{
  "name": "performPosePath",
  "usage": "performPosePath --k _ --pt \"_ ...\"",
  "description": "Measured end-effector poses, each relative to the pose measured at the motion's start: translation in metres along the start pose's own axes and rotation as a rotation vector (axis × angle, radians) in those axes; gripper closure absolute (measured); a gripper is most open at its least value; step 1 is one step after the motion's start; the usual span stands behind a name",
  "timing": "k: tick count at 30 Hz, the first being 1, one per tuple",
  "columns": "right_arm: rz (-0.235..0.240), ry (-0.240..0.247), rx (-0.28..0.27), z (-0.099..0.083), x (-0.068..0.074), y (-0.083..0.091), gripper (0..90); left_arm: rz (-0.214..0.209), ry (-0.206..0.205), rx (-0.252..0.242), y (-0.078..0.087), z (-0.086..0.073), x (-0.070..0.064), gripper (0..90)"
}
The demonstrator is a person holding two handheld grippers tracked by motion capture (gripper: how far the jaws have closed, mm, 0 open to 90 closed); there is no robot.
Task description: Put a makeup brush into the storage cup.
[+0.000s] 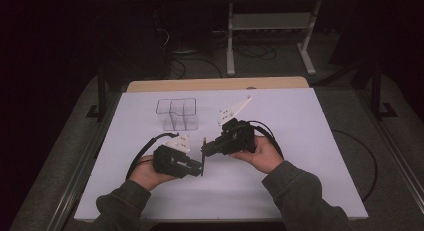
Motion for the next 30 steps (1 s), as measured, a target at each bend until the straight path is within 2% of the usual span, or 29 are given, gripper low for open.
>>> performPosePath --k 8,12,15,25,30 --pt "-0.036 -0.008 0.077 -0.002 -0.009 0.005 82.8 0.038 0.025 -0.019 0.007 -0.011 0.001 66.6" --pt "-0.052 0.010 0.082 0.000 -0.015 0.006 82.8 0.056 0.040 -0.031 0.010 -0.018 0.002 65.2" --pt "-0.066 -0.001 0.106 0.000 -0.019 0.008 82.8 0.075 0.051 -0.036 0.012 -0.024 0.003 64.5" --pt "-0.070 -0.006 0.153 0.004 -0.029 0.007 82.8 0.119 0.053 -0.030 0.014 -0.036 0.002 61.0" --pt "-0.077 0.003 0.173 0.010 -0.035 0.006 82.8 0.122 0.078 -0.049 0.014 -0.041 0.003 60.2"
Point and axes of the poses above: each handheld gripper's, and its own axes: y roughly backward along the jaws, z roughly out of its top, x roughly to its left, the point moved 9 cm from there along -y, roughly forward along the jaws, and after that the axes turned 5 degrees about x, right-handed, at the moved point
